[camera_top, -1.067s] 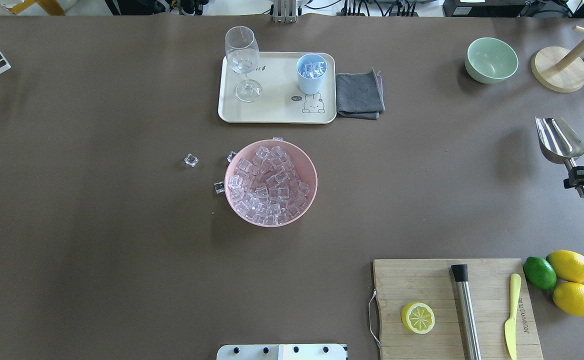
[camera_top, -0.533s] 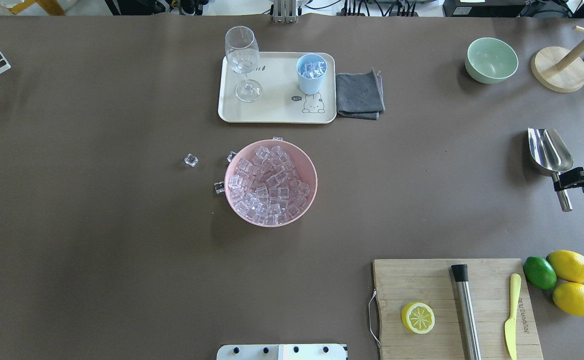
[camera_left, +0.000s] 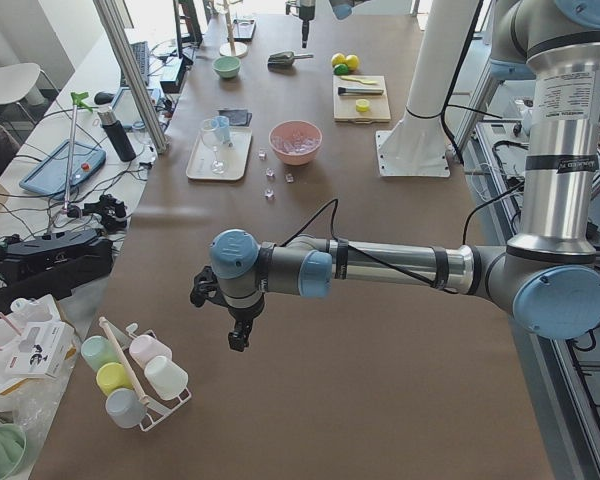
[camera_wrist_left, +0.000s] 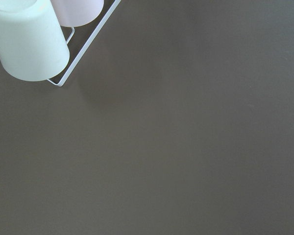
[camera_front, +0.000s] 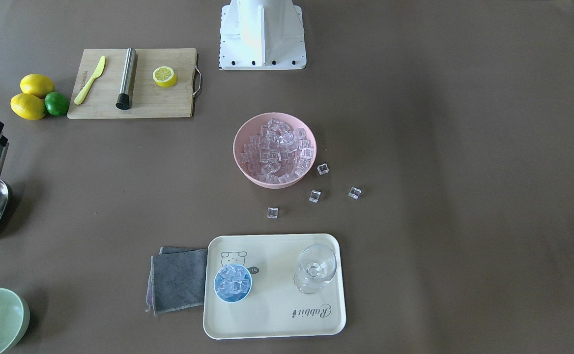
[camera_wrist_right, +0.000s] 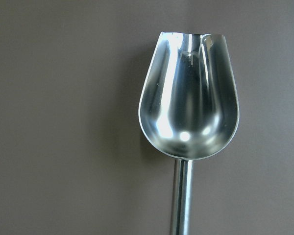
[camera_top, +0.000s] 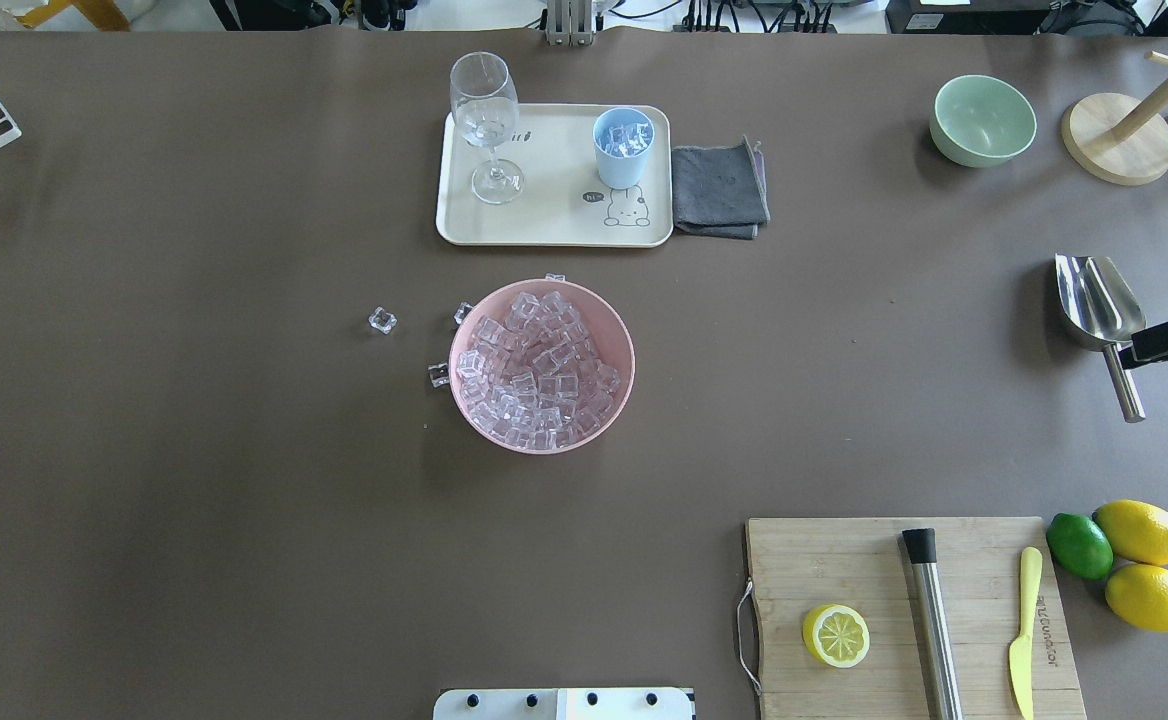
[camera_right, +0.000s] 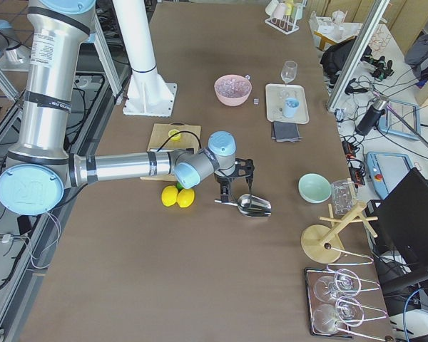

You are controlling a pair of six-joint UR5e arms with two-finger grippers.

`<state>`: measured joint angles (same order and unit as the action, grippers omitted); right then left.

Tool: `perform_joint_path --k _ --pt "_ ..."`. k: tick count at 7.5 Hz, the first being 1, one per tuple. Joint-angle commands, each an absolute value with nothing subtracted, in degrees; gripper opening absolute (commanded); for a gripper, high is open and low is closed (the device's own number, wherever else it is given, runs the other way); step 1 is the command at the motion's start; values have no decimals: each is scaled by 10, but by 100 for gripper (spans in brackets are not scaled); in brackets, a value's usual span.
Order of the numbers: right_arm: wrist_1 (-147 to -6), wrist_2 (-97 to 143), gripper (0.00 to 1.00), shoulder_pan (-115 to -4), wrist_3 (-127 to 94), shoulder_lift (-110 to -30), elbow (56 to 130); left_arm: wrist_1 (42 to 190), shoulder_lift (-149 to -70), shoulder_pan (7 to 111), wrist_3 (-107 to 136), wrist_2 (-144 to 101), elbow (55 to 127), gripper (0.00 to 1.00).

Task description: Put ice in cup with scoop

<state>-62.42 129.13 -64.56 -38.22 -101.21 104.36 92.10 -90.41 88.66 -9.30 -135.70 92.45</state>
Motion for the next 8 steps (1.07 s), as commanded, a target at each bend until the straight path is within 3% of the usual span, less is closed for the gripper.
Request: perform_joint_path --k 1,4,8 --pt "-740 1346 100 -760 -163 -1012 1063 921 -904 886 -93 -1357 924 100" --pt "-843 1352 100 -873 57 -1016 1056 921 -904 886 -93 -1357 924 100" --pt "-936 1317 100 -943 59 -1005 1041 921 -905 883 -93 -1357 924 100"
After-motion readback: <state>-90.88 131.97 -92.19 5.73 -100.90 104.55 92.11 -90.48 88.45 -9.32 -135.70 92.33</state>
